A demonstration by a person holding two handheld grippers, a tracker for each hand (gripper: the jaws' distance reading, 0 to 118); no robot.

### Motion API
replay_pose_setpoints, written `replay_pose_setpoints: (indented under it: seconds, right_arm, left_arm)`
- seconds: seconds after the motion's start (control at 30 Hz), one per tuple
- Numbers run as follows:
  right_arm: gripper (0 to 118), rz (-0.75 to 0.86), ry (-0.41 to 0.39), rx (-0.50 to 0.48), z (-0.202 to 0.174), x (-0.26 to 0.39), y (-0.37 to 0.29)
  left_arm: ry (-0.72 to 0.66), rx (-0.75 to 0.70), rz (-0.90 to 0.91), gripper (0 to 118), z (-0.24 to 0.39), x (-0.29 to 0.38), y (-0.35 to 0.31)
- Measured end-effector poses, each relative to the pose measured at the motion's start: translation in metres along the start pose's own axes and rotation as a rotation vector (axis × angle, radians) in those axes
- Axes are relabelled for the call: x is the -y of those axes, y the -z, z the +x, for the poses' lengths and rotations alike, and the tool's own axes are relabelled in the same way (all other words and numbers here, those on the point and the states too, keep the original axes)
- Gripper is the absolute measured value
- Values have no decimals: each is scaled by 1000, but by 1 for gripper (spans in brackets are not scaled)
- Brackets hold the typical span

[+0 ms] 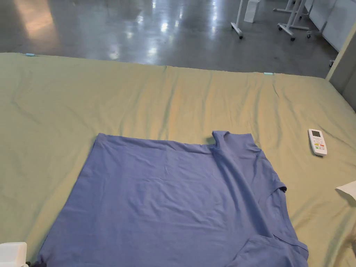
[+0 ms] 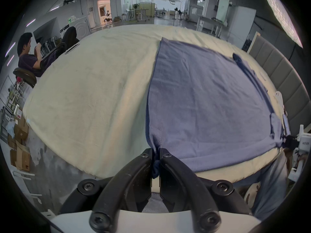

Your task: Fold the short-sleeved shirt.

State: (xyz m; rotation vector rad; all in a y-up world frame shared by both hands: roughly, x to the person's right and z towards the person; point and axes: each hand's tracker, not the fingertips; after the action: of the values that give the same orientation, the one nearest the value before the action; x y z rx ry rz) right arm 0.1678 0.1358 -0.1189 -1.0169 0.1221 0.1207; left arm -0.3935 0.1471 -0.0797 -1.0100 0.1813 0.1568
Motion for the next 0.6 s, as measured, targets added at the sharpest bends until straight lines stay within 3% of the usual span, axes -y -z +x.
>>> replay_pose_setpoints:
  seconds: [0.13, 0.4, 0.6]
  right_arm:
    - [8, 88, 53, -24, 12, -10, -8]
    - [8, 199, 54, -8, 8, -84, -19]
    - [8, 200, 109, 1, 20, -142, 28]
  left_arm:
    - [-48, 43, 90, 8, -5, -18, -16]
    - [-24, 41, 183, 8, 5, -84, -10]
    - [-51, 24, 178, 8, 13, -141, 29]
